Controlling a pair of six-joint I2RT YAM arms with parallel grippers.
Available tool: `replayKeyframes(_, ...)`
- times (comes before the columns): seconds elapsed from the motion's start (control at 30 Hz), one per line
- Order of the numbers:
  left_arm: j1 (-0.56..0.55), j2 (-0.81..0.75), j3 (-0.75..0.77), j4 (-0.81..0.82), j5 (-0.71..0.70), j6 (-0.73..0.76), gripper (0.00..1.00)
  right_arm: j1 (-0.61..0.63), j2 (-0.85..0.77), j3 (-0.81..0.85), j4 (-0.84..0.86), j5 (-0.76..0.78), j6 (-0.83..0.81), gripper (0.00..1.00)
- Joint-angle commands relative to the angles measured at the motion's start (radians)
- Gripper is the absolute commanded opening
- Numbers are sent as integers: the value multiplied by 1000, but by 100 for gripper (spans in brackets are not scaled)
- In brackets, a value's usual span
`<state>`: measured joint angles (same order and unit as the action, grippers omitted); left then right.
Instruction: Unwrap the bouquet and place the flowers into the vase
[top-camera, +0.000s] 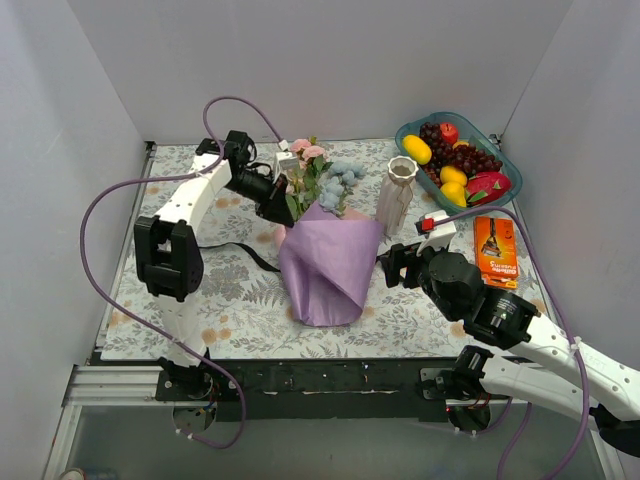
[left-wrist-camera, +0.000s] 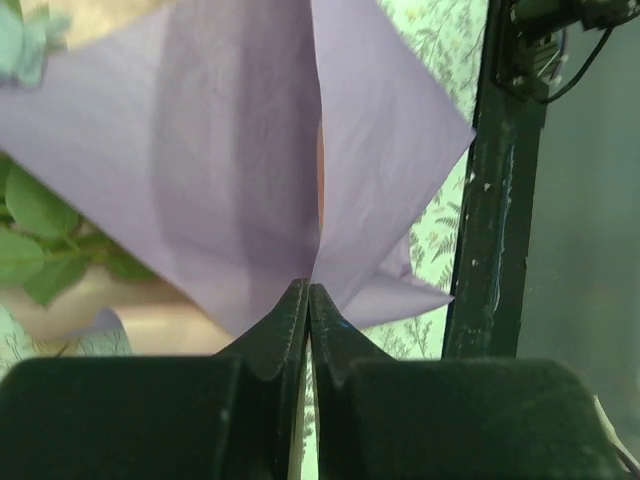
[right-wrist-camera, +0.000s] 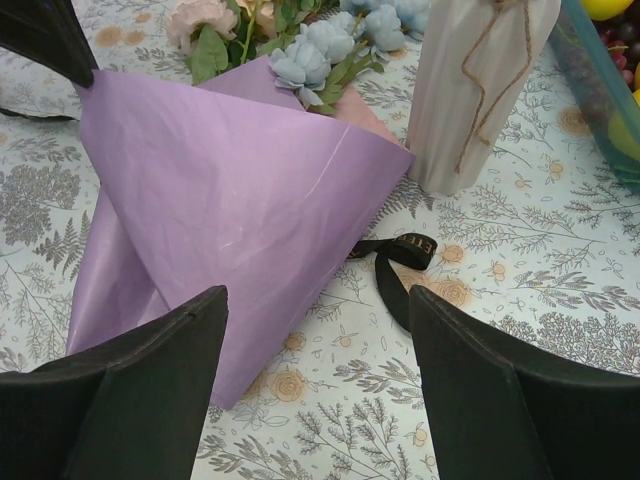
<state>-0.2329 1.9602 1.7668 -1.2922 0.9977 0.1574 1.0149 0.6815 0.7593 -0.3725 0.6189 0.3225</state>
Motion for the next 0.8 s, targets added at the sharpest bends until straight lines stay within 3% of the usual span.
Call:
replayKeyframes(0.0, -78, -35, 164, -87, 108, -54, 0, 5, -11, 34, 18, 16, 3, 80)
replayKeyframes(0.23, -267, -106, 198, -48, 116, -150, 1, 5, -3, 80, 6, 28, -30, 80)
replayKeyframes(0.37, -356, -93, 224, -51, 113, -188, 10, 4, -2, 124, -5, 48, -54, 80)
replayKeyframes(0.4, -370, -83, 236, -50, 114, -196, 26, 4, -5, 132, -12, 53, -60, 81)
replayKeyframes(0.53, -447, -47, 324, -48, 113, -226, 67, 5, -5, 178, -20, 71, -98, 83)
replayKeyframes(0.6, -480, -40, 335, -7, 107, -283, 80, 5, 4, 201, -25, 73, -112, 84)
replayKeyframes(0.63, -483, -43, 333, 19, 104, -315, 85, 4, 9, 204, -28, 73, -114, 85)
replayKeyframes(0.77, -445, -99, 260, 190, 10, -412, 87, 4, 35, 215, -34, 62, -117, 85)
